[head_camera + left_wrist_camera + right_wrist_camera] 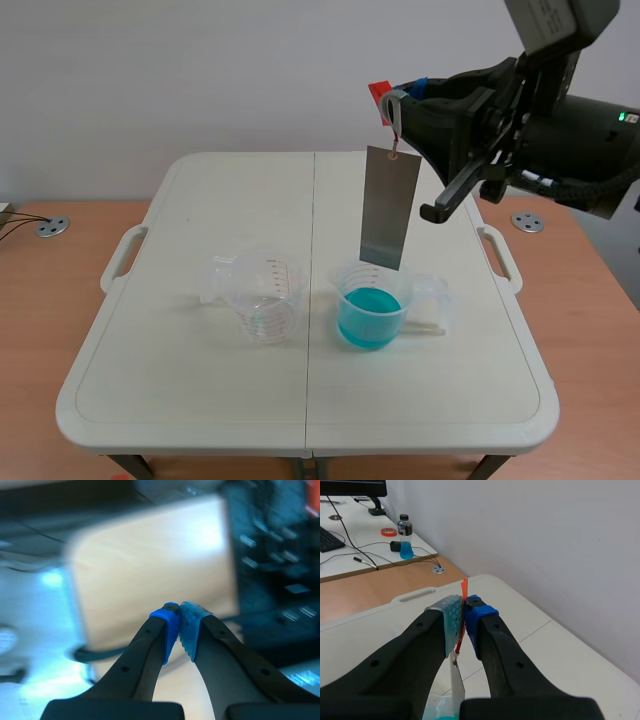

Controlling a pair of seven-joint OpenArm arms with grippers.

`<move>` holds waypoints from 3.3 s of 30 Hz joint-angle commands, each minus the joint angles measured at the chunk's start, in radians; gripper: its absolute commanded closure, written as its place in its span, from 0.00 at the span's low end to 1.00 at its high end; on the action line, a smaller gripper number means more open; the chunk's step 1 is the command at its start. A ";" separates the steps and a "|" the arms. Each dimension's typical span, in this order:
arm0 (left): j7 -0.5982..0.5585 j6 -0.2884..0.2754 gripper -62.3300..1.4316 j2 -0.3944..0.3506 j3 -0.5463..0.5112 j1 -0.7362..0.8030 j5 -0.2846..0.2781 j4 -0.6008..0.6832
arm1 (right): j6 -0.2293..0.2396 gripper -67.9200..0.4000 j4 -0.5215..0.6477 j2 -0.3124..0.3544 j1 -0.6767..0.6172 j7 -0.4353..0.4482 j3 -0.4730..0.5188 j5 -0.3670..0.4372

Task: Hold the metal plate by the orange handle, dip it into the blue solution, take it out and point at it, then put the plate back in the beaker on the left.
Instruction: 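Raise the plate and point at it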

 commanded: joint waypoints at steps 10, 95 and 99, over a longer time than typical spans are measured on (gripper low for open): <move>-0.010 -0.072 0.95 -0.121 -0.272 0.011 -0.169 0.119 | 0.007 0.98 0.075 0.008 0.011 -0.024 0.006 0.061; 0.207 -0.095 0.95 0.021 0.684 -1.000 0.184 0.271 | 0.007 0.98 0.152 0.008 0.011 -0.123 0.007 0.127; 0.208 -0.077 0.95 0.020 0.684 -0.999 0.184 0.271 | 0.007 0.98 0.152 0.008 0.011 -0.123 0.007 0.127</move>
